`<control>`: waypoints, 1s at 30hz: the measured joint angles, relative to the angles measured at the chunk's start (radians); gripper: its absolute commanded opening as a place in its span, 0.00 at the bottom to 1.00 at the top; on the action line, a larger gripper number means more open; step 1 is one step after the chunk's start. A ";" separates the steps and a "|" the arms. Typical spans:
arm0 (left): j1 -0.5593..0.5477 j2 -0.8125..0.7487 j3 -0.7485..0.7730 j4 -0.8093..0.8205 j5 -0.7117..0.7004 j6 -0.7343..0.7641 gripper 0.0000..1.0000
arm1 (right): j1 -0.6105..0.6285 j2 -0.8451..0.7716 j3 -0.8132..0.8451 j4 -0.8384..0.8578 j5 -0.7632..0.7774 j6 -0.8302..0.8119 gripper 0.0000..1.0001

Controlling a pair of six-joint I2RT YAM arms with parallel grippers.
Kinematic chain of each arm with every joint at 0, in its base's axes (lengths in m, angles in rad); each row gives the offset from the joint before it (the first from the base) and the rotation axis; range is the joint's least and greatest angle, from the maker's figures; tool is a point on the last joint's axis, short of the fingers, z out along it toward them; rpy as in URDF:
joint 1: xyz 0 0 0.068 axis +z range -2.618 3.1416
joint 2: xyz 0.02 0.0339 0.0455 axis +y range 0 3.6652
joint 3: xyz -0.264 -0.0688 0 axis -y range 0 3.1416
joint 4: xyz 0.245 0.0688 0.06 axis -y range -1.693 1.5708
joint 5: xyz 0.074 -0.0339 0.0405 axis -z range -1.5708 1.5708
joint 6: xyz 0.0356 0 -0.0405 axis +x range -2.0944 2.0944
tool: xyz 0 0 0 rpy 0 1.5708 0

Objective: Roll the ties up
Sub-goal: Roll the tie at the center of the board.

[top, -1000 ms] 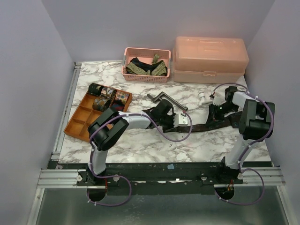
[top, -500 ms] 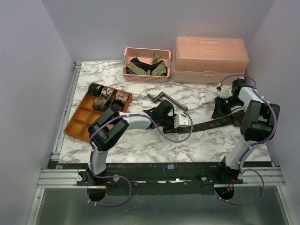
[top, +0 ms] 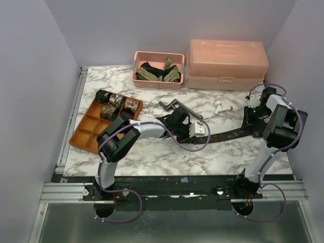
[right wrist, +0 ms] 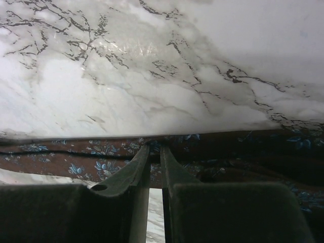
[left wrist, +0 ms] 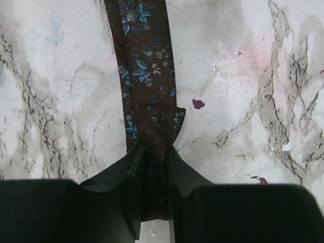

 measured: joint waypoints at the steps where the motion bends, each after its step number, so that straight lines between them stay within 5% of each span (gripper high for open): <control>1: 0.000 0.004 0.009 -0.008 0.002 -0.001 0.20 | -0.002 -0.002 -0.002 0.000 0.003 -0.002 0.17; 10: -0.007 0.016 0.026 -0.019 0.010 0.000 0.20 | -0.042 -0.023 -0.032 -0.007 0.035 -0.018 0.15; 16: -0.008 0.016 0.026 -0.019 0.010 0.000 0.22 | -0.049 -0.024 -0.011 -0.037 0.025 -0.010 0.30; 21: -0.008 0.016 0.026 -0.017 0.010 -0.019 0.24 | -0.049 -0.043 0.035 -0.110 -0.148 -0.009 0.44; 30: -0.008 0.018 0.026 -0.013 0.010 -0.079 0.32 | 0.042 -0.115 0.040 -0.225 -0.516 -0.013 0.45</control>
